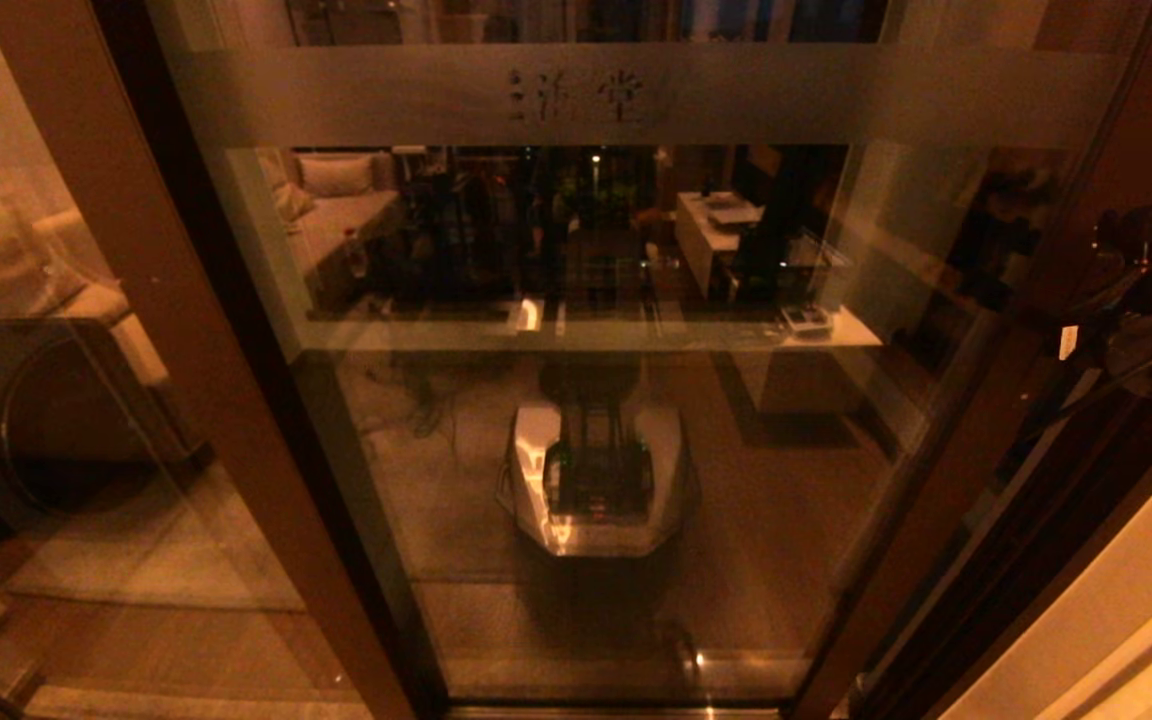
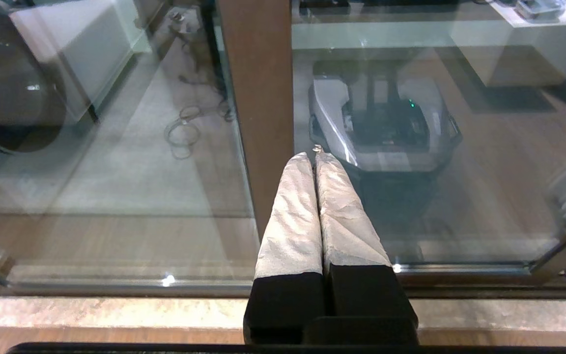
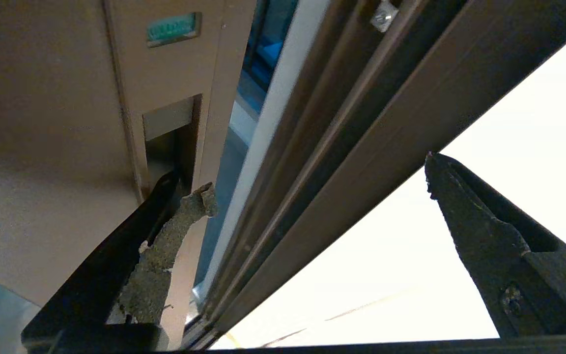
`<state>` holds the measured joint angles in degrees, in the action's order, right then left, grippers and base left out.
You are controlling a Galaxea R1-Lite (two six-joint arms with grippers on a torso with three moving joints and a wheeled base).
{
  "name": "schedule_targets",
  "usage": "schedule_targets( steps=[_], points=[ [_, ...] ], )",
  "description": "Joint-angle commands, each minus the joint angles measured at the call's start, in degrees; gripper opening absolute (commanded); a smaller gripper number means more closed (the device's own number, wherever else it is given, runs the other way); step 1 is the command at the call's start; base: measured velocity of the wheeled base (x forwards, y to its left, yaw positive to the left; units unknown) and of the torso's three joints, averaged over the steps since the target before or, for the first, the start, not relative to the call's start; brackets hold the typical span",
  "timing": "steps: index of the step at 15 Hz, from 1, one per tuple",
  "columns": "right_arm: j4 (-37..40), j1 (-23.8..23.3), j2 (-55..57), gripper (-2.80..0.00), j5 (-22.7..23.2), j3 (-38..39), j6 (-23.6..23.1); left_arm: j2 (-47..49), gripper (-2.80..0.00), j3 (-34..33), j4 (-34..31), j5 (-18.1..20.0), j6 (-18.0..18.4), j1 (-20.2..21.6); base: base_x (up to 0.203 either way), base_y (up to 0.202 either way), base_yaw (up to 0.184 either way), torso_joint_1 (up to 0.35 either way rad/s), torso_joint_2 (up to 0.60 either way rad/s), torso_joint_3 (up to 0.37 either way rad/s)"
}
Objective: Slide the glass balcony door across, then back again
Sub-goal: Close the slid door
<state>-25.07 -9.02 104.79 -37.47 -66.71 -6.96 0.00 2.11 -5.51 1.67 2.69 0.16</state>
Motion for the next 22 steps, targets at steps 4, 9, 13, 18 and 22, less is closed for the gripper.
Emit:
schedule_targets(
  steps=[4,9,13,18,22],
  points=[
    [-2.67,-1.60,-1.95,0.00,0.80,1.46,-1.46,0.09,-2.80,0.00,-0.03,0.00,0.03,0.02,0.000,0.000,0.000,0.000,0.00,0.000],
    [-2.46,-1.52,-9.40,0.00,3.66,8.73,-1.55,0.09,-2.80,0.00,-0.03,0.00,0.03,0.02,0.000,0.000,0.000,0.000,0.00,0.000],
    [-2.11,-1.54,-14.66,0.00,4.48,11.99,-1.47,0.09,-2.80,0.00,-0.03,0.00,0.03,0.02,0.000,0.000,0.000,0.000,0.00,0.000],
    [-1.65,-4.23,-18.10,0.00,9.96,15.62,-0.71,0.09,-2.80,0.00,-0.03,0.00,0.03,0.02,0.000,0.000,0.000,0.000,0.00,0.000],
    [-0.81,-11.54,-17.81,0.00,24.71,16.15,3.35,0.09,-2.80,0.00,-0.03,0.00,0.03,0.02,0.000,0.000,0.000,0.000,0.00,0.000]
  ],
)
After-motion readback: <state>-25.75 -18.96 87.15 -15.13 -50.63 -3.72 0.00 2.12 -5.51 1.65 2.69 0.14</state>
